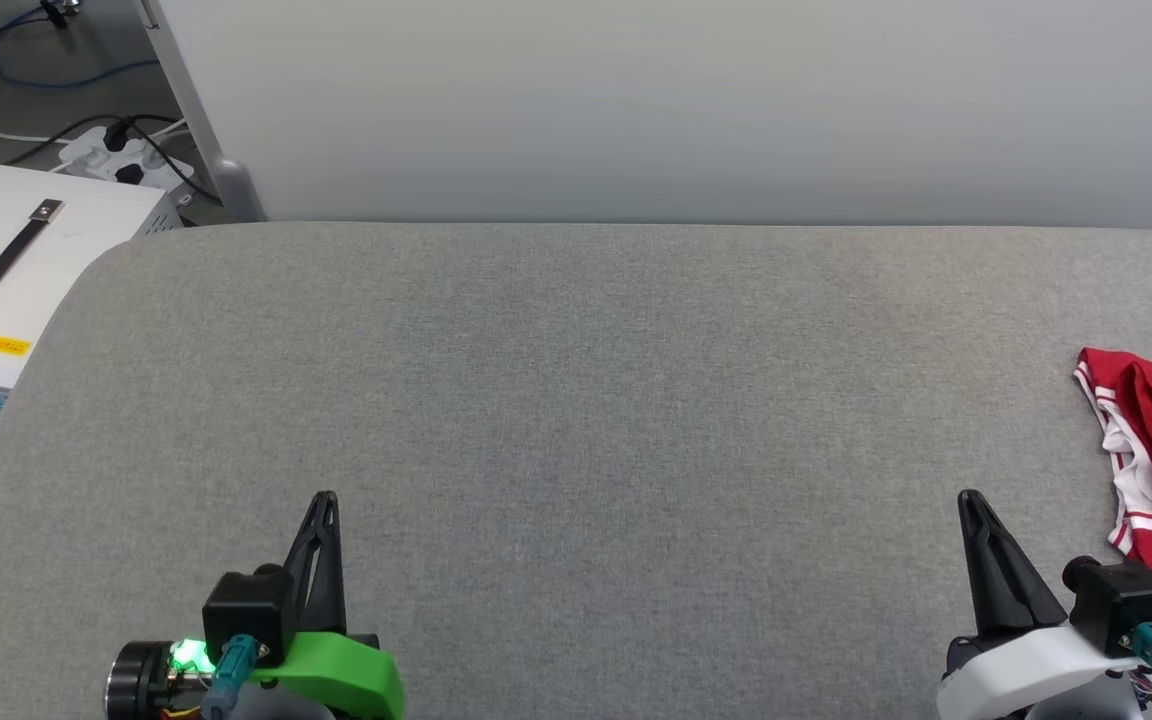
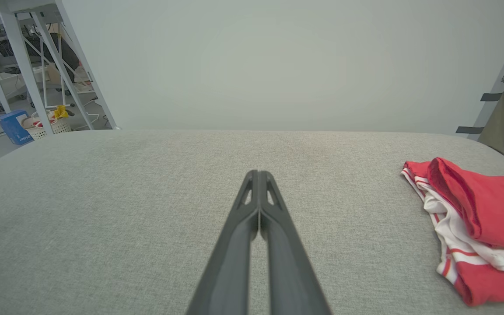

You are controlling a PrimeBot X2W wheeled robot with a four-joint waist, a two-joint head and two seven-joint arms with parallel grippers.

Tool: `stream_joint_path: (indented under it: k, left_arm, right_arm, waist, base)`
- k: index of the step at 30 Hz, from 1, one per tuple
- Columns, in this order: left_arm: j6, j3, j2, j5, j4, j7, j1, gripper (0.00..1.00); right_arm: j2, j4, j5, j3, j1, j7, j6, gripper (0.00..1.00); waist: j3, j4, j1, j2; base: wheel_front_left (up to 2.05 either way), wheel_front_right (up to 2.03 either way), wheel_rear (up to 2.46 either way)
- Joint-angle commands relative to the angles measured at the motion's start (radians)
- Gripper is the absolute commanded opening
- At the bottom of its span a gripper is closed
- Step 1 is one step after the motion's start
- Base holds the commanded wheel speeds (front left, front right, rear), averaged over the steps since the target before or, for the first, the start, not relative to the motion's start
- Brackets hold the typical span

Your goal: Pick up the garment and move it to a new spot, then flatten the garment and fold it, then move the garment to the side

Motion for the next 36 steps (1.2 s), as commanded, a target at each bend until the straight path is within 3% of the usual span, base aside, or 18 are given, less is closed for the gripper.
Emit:
stream_joint_path:
  k: [1, 36]
  left_arm:
    - [0.002, 0.004, -0.004, 0.009, -0.005, 0.006, -0.022, 0.00]
    - [0.003, 0.021, -0.009, 0.024, -0.018, 0.076, -0.044, 0.00]
  right_arm:
    - [0.003, -0.006, -0.016, 0.001, -0.021, 0.007, 0.000, 0.00]
    - [0.007, -0.012, -0.076, 0.004, -0.056, 0.078, -0.001, 0.00]
  waist:
    - [0.000, 0.000, 0.0000, 0.0000]
    - [-0.001, -0.012, 0.0000, 0.0000]
  base:
    - [0.00, 0.00, 0.00]
    - [0.00, 0.00, 0.00]
